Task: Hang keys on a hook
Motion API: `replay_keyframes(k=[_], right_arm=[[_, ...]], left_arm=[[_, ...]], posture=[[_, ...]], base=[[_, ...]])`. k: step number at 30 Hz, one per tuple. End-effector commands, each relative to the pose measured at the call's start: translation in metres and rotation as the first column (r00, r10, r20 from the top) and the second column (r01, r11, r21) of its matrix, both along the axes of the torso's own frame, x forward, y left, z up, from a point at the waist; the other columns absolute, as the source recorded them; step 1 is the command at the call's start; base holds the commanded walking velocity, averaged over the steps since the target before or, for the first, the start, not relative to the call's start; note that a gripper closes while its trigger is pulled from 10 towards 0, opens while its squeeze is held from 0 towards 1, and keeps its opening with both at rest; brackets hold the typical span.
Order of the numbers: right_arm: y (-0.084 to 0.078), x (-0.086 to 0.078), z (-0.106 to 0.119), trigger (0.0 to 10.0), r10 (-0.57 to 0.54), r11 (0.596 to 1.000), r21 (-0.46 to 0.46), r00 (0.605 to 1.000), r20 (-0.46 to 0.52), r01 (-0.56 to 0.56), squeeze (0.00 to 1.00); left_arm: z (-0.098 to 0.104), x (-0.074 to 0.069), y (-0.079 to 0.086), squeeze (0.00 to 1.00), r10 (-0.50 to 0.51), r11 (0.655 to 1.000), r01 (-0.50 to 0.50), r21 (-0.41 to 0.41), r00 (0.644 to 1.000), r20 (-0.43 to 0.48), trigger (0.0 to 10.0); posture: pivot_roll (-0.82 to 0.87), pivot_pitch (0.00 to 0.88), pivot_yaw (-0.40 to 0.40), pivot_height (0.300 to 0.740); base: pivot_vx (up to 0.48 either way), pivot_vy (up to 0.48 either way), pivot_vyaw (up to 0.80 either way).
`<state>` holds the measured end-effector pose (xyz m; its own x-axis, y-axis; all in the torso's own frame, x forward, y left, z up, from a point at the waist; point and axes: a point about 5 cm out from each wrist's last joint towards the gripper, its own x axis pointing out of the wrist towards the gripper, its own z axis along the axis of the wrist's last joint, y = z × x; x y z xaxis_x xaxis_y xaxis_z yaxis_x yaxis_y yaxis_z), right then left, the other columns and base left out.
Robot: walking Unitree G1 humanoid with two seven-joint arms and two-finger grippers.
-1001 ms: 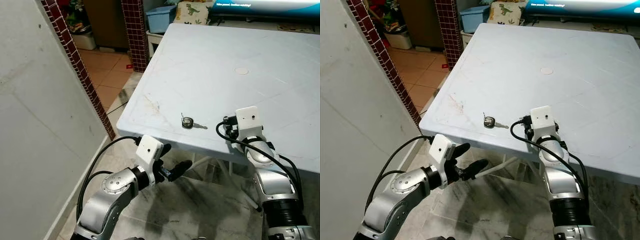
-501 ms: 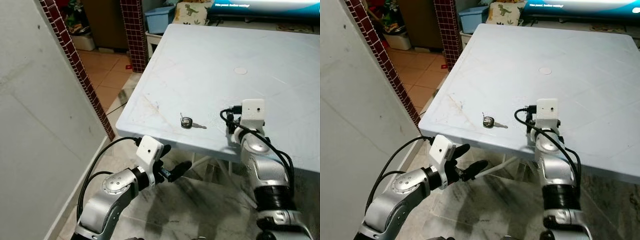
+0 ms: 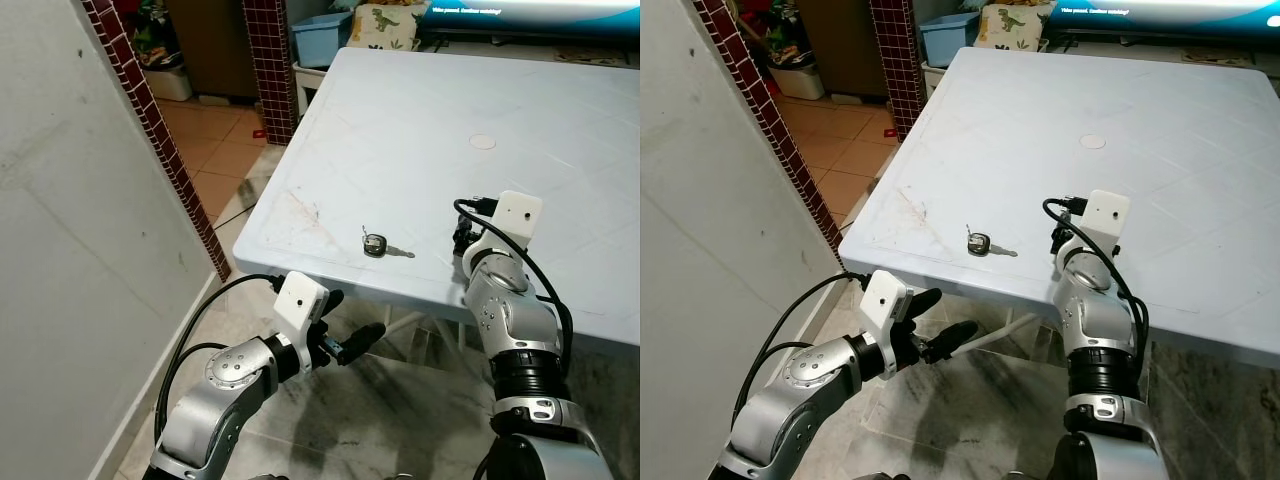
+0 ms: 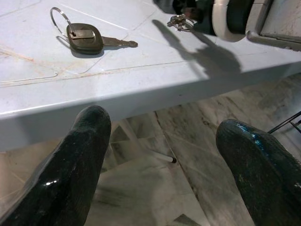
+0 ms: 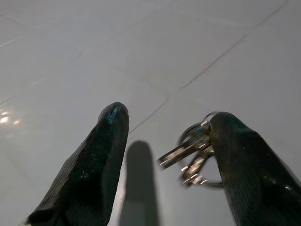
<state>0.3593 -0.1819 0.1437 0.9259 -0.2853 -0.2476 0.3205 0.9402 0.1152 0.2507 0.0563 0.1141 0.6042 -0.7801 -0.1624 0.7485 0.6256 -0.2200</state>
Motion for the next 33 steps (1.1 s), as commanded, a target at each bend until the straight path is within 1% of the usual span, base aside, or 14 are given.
replay_keyframes(k=[1,8,12,14,20,22,27,28,29,31,33], right_arm=[[0.004,-0.001,0.004,10.0,0.004,1.000,-0.004,1.000,0.002,-0.004,0.00],[0.007,-0.004,-0.004,10.0,-0.014,1.000,0.007,0.999,-0.035,0.015,0.00],[0.002,-0.004,-0.005,10.0,-0.066,0.997,0.048,0.997,-0.035,0.068,0.00],[-0.001,-0.004,-0.003,10.0,-0.083,0.996,0.035,0.996,-0.028,0.083,0.00],[-0.006,-0.005,0.001,10.0,-0.121,0.992,0.041,0.993,-0.015,0.121,0.00],[-0.004,-0.004,0.004,10.0,-0.081,0.997,0.017,0.997,0.011,0.081,0.00],[-0.004,-0.003,0.006,10.0,-0.035,0.998,-0.044,0.999,0.031,0.037,0.00],[-0.003,-0.001,0.006,10.0,0.019,0.996,-0.092,0.999,0.031,-0.016,0.00],[-0.002,-0.001,0.006,10.0,0.041,0.994,-0.107,0.999,0.034,-0.037,0.00],[-0.001,0.000,0.003,10.0,0.083,0.989,-0.126,0.996,0.016,-0.081,0.00],[-0.003,-0.001,0.001,10.0,0.070,0.991,-0.114,0.998,0.009,-0.068,0.00]], left_arm=[[-0.001,0.000,0.001,0.00,-0.004,1.000,0.004,0.013,1.000,-0.001,10.0],[-0.002,0.000,0.001,0.00,-0.006,1.000,0.006,0.013,1.000,-0.003,10.0],[-0.002,0.000,0.000,0.00,-0.007,1.000,0.007,0.012,1.000,-0.003,10.0],[-0.002,0.001,0.001,0.00,-0.007,1.000,0.007,0.013,1.000,-0.003,10.0],[-0.002,0.000,0.001,0.00,-0.009,1.000,0.009,0.015,1.000,-0.004,10.0],[-0.002,0.000,0.001,0.00,-0.010,1.000,0.010,0.015,1.000,-0.004,10.0],[-0.002,0.000,0.001,0.00,-0.011,1.000,0.011,0.016,1.000,-0.005,10.0],[-0.002,0.000,0.001,0.00,-0.011,1.000,0.011,0.017,1.000,-0.005,10.0],[-0.002,0.000,0.001,0.00,-0.011,1.000,0.011,0.017,1.000,-0.005,10.0],[-0.002,0.000,0.001,0.00,-0.011,1.000,0.011,0.017,1.000,-0.005,10.0],[-0.002,0.000,0.001,0.00,-0.011,1.000,0.011,0.018,1.000,-0.005,10.0]], posture=[[-0.07,0.121,0.073,0.740],[-0.07,0.120,0.071,0.740],[-0.07,0.118,0.071,0.740],[-0.07,0.118,0.071,0.740],[-0.07,0.119,0.073,0.740],[-0.07,0.120,0.073,0.740],[-0.07,0.120,0.073,0.740],[-0.07,0.120,0.073,0.740],[-0.07,0.120,0.073,0.740],[-0.07,0.119,0.075,0.740],[-0.07,0.119,0.075,0.740]], base=[[0.000,0.000,0.00],[0.000,0.000,0.00],[0.000,0.000,0.00],[0.000,0.000,0.00],[0.000,0.000,0.00],[0.000,0.000,0.00],[0.000,0.000,0.00],[0.000,0.000,0.00],[0.000,0.000,0.00],[0.000,0.000,0.00],[0.000,0.000,0.00]])
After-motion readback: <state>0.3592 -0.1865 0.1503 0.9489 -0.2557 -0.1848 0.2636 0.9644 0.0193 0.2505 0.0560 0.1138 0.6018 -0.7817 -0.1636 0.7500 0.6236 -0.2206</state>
